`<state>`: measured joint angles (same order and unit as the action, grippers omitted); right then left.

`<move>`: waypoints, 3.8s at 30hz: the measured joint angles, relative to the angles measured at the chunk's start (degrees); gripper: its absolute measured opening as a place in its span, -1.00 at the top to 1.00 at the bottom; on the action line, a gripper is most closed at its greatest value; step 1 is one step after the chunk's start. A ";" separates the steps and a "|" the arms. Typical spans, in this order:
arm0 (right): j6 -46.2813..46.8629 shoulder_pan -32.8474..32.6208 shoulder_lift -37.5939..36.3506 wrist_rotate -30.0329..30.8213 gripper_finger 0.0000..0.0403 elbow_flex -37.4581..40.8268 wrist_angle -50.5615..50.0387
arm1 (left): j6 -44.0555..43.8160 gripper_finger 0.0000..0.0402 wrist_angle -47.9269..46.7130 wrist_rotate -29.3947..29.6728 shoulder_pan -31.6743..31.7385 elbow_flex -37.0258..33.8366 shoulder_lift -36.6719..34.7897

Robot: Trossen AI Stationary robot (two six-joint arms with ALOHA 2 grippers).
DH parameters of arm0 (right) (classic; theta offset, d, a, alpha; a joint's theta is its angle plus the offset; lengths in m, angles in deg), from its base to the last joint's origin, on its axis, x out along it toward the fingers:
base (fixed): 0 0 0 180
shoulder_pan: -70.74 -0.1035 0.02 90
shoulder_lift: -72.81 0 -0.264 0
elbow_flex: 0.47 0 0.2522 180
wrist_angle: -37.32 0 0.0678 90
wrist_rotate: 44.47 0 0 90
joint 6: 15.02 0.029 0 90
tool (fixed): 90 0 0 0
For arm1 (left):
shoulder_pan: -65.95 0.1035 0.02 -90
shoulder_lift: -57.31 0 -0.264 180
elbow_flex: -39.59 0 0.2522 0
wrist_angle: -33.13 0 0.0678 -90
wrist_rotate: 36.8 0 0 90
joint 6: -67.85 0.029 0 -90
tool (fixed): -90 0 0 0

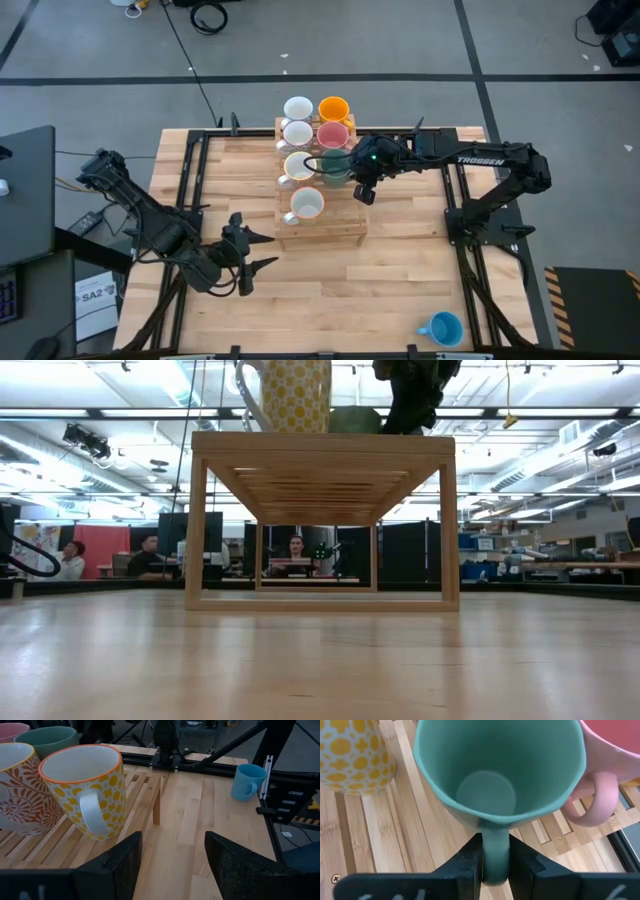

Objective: Place coffee mugs
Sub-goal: Put the green cup on the shelf aligned with the other pink cup, then put the blue cup on the shelf aligned with the other green cup

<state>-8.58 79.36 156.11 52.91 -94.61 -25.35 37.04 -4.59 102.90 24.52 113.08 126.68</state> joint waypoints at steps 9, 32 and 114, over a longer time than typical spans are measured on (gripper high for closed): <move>0.00 0.00 -0.02 -1.41 0.34 0.00 0.00 | 0.01 -0.12 -0.01 0.00 0.00 0.00 0.00; -3.61 -0.02 -0.68 -2.58 0.10 0.00 -0.29 | 0.01 -0.12 0.02 0.00 0.00 0.00 0.00; 58.05 -68.81 10.91 -17.99 0.16 13.86 -10.28 | 0.00 -0.12 0.04 0.01 -0.01 0.00 0.00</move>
<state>49.47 10.56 167.03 34.92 -80.75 -35.62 37.04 -4.55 102.91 24.52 113.08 126.68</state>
